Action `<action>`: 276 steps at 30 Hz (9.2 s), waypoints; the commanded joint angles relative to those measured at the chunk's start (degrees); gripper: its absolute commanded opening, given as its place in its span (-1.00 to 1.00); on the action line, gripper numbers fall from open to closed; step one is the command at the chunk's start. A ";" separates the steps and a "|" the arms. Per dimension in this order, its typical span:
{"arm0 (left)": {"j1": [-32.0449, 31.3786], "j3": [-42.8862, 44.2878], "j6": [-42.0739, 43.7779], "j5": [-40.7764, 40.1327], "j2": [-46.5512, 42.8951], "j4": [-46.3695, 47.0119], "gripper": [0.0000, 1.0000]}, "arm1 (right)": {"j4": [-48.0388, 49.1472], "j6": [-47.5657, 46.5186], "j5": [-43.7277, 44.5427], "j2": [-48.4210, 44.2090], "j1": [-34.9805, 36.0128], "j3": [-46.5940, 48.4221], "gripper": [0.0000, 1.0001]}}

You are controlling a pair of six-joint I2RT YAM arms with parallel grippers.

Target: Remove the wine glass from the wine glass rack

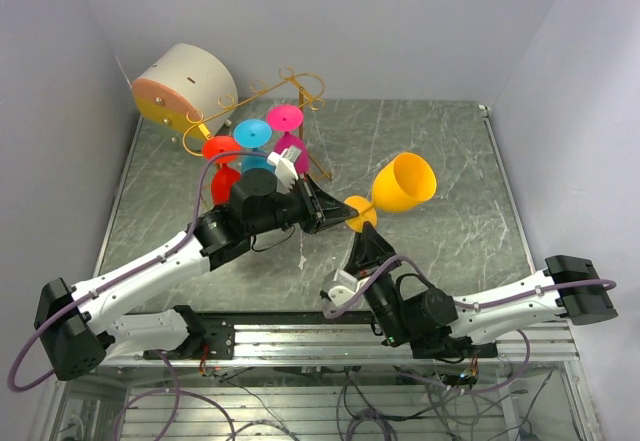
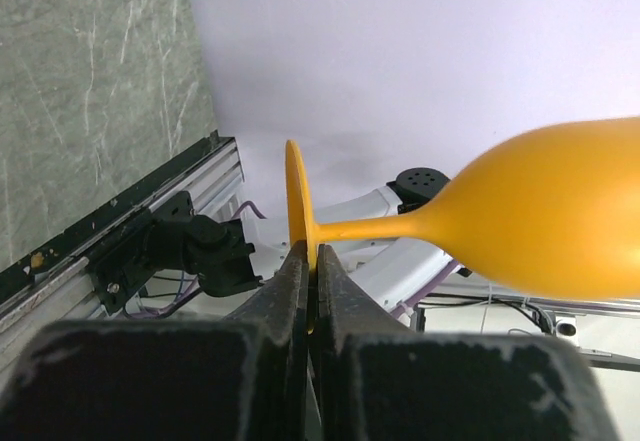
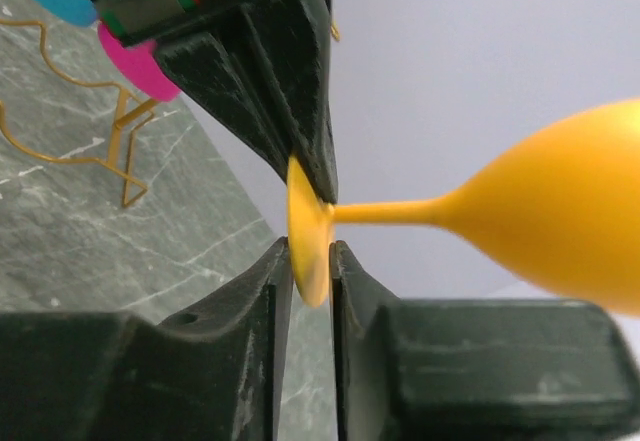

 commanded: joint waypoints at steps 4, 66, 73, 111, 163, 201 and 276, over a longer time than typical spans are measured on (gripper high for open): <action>-0.38 -2.13 2.58 -4.54 -3.47 3.26 -0.86 | 4.52 0.79 15.01 -4.60 16.53 0.95 -0.24; -0.35 13.65 21.67 -27.86 -23.14 -24.50 -0.86 | -129.59 101.15 34.42 -15.33 46.66 86.43 -0.21; -0.34 15.87 23.78 -29.01 -24.56 -27.76 -0.86 | -131.31 93.46 34.46 -2.00 47.12 102.34 -0.22; -0.33 24.45 31.47 -31.82 -26.54 -37.42 -0.86 | 20.34 -46.13 7.08 -0.28 81.65 93.94 -0.65; -0.31 29.58 37.51 -31.23 -22.94 -37.54 -0.86 | 38.33 -32.51 6.21 11.19 81.44 68.58 -0.62; -0.34 29.29 35.56 -37.76 -32.26 -46.99 -0.86 | 38.69 -13.73 32.07 16.39 -27.30 26.82 -0.84; -0.32 17.15 37.31 -30.47 -15.78 -31.59 -0.86 | -103.96 102.32 -117.48 -0.12 -81.53 57.77 0.05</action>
